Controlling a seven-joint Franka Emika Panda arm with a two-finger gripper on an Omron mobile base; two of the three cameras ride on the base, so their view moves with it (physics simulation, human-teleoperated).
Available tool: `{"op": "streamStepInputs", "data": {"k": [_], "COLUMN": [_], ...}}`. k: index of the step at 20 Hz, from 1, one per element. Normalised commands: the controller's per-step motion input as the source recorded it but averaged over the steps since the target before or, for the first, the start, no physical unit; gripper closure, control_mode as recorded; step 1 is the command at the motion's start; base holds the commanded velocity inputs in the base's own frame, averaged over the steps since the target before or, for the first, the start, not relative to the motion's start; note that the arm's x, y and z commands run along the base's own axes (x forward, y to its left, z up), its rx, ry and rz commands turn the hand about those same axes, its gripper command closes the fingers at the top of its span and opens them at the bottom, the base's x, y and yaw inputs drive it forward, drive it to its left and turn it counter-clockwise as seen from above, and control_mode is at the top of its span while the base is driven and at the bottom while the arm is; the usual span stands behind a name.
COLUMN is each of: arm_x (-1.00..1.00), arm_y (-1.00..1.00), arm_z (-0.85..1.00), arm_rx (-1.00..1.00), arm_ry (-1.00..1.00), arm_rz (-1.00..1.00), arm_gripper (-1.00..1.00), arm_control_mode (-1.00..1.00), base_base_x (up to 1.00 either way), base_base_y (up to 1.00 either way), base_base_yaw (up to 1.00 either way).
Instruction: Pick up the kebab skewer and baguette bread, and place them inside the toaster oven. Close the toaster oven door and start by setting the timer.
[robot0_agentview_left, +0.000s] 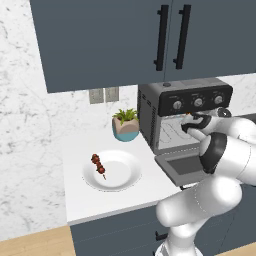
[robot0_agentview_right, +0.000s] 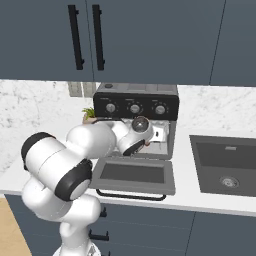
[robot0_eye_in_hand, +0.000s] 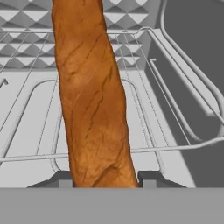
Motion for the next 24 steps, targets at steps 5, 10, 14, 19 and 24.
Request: {"op": "streamStepInputs", "data": {"k": [5, 10, 14, 19, 24], "arm_x": [0.37, 0.42, 0.07, 0.0, -0.01], "arm_y": [0.0, 0.0, 0.0, 0.0, 0.0], "arm_z": [0.0, 0.0, 0.0, 0.05, 0.41], "arm_rx": [0.0, 0.0, 0.0, 0.0, 0.0], "arm_ry": [0.0, 0.0, 0.0, -0.01, -0.01], "arm_rz": [0.0, 0.0, 0.0, 0.0, 0.0], "arm_gripper": [1.0, -1.0, -1.0, -1.0, -1.0], "arm_control_mode": [-1.0, -1.0, -1.0, -1.0, -1.0], "base_base_x": [0.0, 0.0, 0.0, 0.0, 0.0], "base_base_y": [0.0, 0.0, 0.0, 0.0, 0.0], "base_base_yaw": [0.0, 0.0, 0.0, 0.0, 0.0]}}
